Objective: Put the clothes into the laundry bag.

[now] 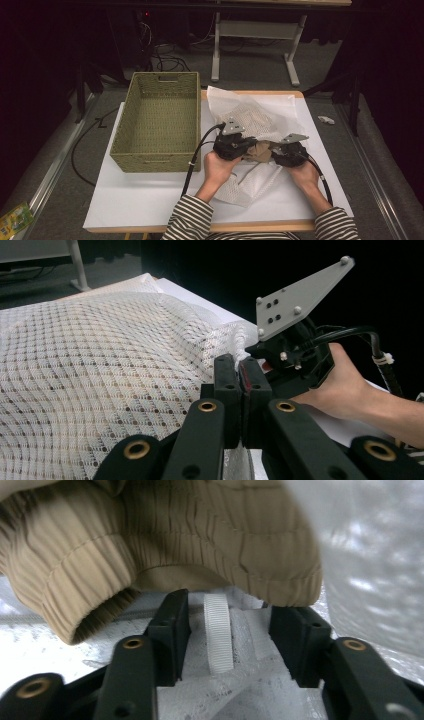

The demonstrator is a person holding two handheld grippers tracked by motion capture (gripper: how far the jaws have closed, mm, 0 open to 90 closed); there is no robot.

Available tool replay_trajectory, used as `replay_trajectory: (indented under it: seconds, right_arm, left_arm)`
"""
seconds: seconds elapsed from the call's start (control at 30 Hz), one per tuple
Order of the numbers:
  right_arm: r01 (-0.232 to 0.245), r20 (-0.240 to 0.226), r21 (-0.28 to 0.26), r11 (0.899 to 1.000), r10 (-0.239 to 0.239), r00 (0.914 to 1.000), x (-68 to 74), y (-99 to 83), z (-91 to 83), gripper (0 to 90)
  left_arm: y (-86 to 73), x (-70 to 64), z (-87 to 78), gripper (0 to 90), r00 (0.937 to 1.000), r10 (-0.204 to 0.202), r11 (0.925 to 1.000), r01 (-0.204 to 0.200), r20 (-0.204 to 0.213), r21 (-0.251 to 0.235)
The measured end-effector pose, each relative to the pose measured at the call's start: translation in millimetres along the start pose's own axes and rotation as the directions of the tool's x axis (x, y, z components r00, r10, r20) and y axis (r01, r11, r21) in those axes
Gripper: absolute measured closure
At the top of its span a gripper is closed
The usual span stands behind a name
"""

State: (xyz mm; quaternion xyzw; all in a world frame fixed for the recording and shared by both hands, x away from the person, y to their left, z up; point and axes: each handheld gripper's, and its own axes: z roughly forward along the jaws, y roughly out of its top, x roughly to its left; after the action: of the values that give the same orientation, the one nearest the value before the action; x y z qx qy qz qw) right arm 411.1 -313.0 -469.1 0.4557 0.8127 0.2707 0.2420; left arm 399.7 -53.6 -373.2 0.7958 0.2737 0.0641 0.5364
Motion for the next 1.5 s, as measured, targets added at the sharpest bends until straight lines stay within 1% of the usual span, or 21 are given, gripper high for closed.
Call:
replay_trajectory:
  seconds: [0.07, 0.17, 0.2, 0.27, 0.3, 0.33, 0.37, 0.4, 0.57, 0.6, 0.73, 0.83, 0.9, 0.97, 1.03, 1.07, 1.17, 1.3, 1.4, 1.43, 1.5]
  right_arm:
    - [-0.011, -0.033, -0.001, 1.0, 0.011, 0.9994, -2.4, -0.5, 0.2, 59.5]
    - [0.013, -0.033, 0.013, 1.0, -0.013, 0.9994, -4.9, -0.9, -0.8, 72.8]
    - [0.027, -0.027, 0.023, 0.999, -0.026, 0.9993, -5.1, -0.4, -1.5, 75.7]
    - [0.054, -0.032, 0.038, 0.998, -0.053, 0.9981, -5.9, 0.8, -2.3, 82.6]
    - [0.054, -0.032, 0.038, 0.998, -0.053, 0.9981, -5.9, 0.8, -2.3, 82.6]
    - [0.073, -0.02, 0.038, 0.997, -0.072, 0.9972, -4.6, 0.8, -2.8, 85.7]
    - [0.077, -0.024, 0.037, 0.996, -0.076, 0.9968, -4.6, 0.7, -3.8, 86.5]
    - [0.081, -0.025, 0.037, 0.996, -0.08, 0.9965, -4.6, 0.5, -4.9, 86.9]
    - [0.098, -0.027, -0.003, 0.995, -0.098, 0.9948, -6.4, -2.6, -18.3, 87.4]
    - [0.098, -0.028, -0.022, 0.995, -0.099, 0.9947, -7.1, -4.8, -22.8, 87.5]
    - [0.105, -0.033, -0.053, 0.993, -0.106, 0.9938, -9.1, -12.4, -37.1, 87.5]
    - [0.103, -0.037, -0.094, 0.99, -0.107, 0.9936, -11.8, -17.9, -52.5, 87.5]
    - [0.101, -0.041, -0.127, 0.987, -0.107, 0.9934, -12.6, -21.2, -63.5, 87.5]
    - [0.113, -0.037, -0.155, 0.981, -0.12, 0.992, -12.8, -25.7, -74.9, 87.5]
    - [0.115, -0.036, -0.16, 0.98, -0.122, 0.9919, -12.7, -27.6, -78.2, 87.5]
    - [0.116, -0.035, -0.177, 0.977, -0.124, 0.9917, -12.3, -34.0, -86.2, 87.6]
    - [0.124, -0.04, -0.178, 0.976, -0.133, 0.9903, -12.3, -42.9, -92.6, 87.6]
    - [0.13, -0.052, -0.155, 0.979, -0.139, 0.9889, -12.3, -57.5, -95.2, 87.5]
    - [0.126, -0.066, -0.132, 0.983, -0.136, 0.9885, -12.8, -62.9, -94.0, 86.7]
    - [0.117, -0.071, -0.138, 0.983, -0.127, 0.9893, -12.1, -63.7, -94.3, 85.0]
    - [0.116, -0.082, -0.176, 0.977, -0.132, 0.9879, -9.5, -60.9, -97.0, 82.3]
  left_arm:
    - [0.3, 0.9, -0.4, 88.7, 1.0, -0.005, 1.0, 0.005, -0.001, -0.007]
    - [0.5, 1.7, -0.8, 88.7, 0.9999, -0.011, 0.9998, 0.011, 0.001, -0.015]
    - [0.5, 1.6, -0.7, 88.7, 0.9999, -0.01, 0.9999, 0.01, 0.003, -0.013]
    - [0.5, 1.0, -0.5, 88.7, 1.0, -0.007, 0.9999, 0.007, 0.0, -0.012]
    - [0.5, 1.0, -0.5, 88.7, 1.0, -0.007, 0.9999, 0.007, 0.0, -0.012]
    - [0.5, 1.5, -0.9, 88.7, 1.0, -0.007, 0.9999, 0.007, -0.001, -0.013]
    - [0.4, 1.7, -1.1, 88.7, 1.0, -0.007, 0.9999, 0.007, -0.003, -0.012]
    - [0.3, 2.1, -1.5, 88.7, 1.0, -0.006, 0.9999, 0.005, -0.005, -0.011]
    - [0.1, 2.9, -3.8, 88.7, 0.9998, -0.001, 0.9999, 0.001, -0.02, -0.017]
    - [-0.1, 2.5, -4.6, 88.7, 0.9995, 0.006, 0.9999, -0.007, -0.03, -0.015]
    - [-0.7, 3.1, -4.2, 88.7, 0.9996, 0.003, 0.9999, -0.003, -0.03, -0.016]
    - [-0.5, 2.8, -4.7, 88.7, 0.9995, 0.003, 0.9998, -0.004, -0.031, -0.017]
    - [-0.3, 3.1, -5.2, 88.7, 0.9995, 0.003, 0.9998, -0.003, -0.031, -0.018]
    - [-0.2, 3.1, -5.9, 88.7, 0.9994, 0.004, 0.9998, -0.004, -0.034, -0.02]
    - [-0.1, 2.9, -6.4, 88.7, 0.9993, 0.006, 0.9998, -0.006, -0.037, -0.021]
    - [0.0, 2.9, -6.9, 88.7, 0.9993, 0.006, 0.9997, -0.007, -0.038, -0.022]
    - [0.0, 3.4, -7.5, 88.7, 0.9993, 0.005, 0.9998, -0.006, -0.037, -0.021]
    - [0.0, 3.0, -7.0, 88.7, 0.9993, 0.006, 0.9998, -0.006, -0.038, -0.02]
    - [0.0, 2.6, -5.9, 88.7, 0.9995, 0.003, 0.9998, -0.004, -0.032, -0.018]
    - [-0.1, 2.3, -5.5, 88.7, 0.9995, 0.004, 0.9998, -0.004, -0.03, -0.018]
    - [-0.1, 1.8, -5.1, 88.7, 0.9996, 0.003, 0.9998, -0.004, -0.027, -0.017]
